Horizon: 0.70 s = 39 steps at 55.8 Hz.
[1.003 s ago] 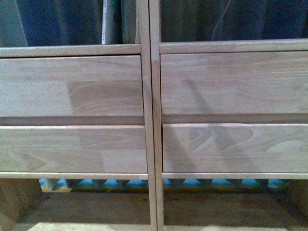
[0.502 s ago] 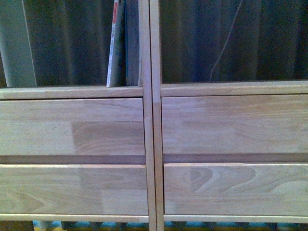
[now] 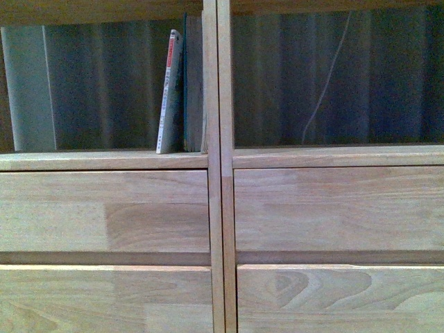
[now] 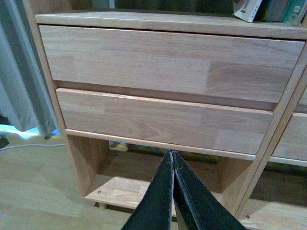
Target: Organize books on shelf
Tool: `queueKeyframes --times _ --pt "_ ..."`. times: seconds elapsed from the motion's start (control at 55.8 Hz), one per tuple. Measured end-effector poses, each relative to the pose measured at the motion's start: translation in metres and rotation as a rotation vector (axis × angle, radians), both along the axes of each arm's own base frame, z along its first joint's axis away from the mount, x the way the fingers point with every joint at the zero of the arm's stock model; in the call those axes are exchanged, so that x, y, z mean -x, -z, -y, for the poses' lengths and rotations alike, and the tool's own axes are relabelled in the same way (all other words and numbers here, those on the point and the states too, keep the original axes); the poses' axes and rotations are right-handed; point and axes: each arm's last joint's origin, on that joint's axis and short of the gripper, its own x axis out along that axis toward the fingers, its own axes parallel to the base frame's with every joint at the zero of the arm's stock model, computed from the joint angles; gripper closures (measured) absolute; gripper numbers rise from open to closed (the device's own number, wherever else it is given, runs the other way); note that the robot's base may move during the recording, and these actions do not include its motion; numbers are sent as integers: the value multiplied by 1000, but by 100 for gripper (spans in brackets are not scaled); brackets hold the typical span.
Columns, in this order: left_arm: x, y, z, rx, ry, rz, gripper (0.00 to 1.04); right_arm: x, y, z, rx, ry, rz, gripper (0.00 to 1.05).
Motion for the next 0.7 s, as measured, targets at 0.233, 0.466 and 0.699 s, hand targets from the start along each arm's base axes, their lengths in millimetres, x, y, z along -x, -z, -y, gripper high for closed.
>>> queueKeyframes --times 0.233,0.466,0.699 --pt "0 20 0 0 -6 -3 102 0 0 0 0 0 0 102" --pt "0 32 0 0 -6 0 102 0 0 0 0 0 1 102" --pt "0 41 0 0 -6 -2 102 0 0 0 0 0 0 102"
